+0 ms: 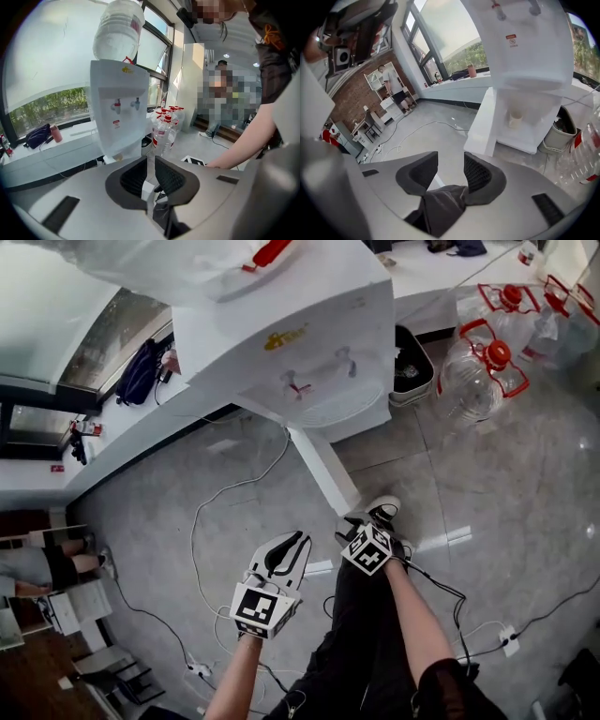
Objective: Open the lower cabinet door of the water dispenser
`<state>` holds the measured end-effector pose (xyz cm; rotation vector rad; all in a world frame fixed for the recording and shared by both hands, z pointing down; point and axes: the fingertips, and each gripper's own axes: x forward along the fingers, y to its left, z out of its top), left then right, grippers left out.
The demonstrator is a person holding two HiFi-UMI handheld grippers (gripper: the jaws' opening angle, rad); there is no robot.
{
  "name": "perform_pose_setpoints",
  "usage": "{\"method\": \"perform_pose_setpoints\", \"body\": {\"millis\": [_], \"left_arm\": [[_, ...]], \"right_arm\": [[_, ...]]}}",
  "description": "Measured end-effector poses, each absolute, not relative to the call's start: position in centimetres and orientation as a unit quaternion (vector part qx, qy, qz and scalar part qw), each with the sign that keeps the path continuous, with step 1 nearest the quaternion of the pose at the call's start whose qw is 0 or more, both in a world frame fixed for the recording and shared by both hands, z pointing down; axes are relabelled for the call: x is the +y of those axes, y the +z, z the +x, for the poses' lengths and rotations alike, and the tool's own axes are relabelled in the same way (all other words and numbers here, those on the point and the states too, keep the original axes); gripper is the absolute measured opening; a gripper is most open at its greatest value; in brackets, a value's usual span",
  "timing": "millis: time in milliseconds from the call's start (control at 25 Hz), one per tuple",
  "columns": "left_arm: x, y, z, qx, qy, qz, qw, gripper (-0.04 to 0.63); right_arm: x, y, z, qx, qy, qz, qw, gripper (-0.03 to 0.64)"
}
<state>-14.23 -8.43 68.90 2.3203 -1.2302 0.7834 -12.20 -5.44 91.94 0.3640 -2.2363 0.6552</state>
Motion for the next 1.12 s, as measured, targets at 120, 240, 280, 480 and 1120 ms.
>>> {"method": "perform_pose_setpoints", "body": {"millis": [120,240,280,480,1120], "left_arm": [[-8.2,66.9,-14.8,-0.455,0.268,0.827,0.192,0.051],[-7.7,64.3,-14.8,-0.464,0.253,0.828,0.19,0.051],[-7.3,63.4,-14.7,-0.464,0.251,0.828,0.189,0.051],[-5.3,57.0,-12.5,-0.458,0.231,0.839,0.18,0.051],[-1.3,41.1,-14.5,-0.437,0.174,0.872,0.138,0.051]], "right_arm": [[-5.3,88.9,-11.4,-0.881,0.25,0.148,0.372,0.183],[-6.1,84.4,-10.1,-0.888,0.248,0.17,0.348,0.183],[-6.5,82.4,-9.8,-0.89,0.248,0.18,0.337,0.183],[-8.4,70.5,-6.8,-0.897,0.238,0.238,0.286,0.183],[-4.4,46.0,-5.9,-0.902,0.238,0.31,0.183,0.169]]}}
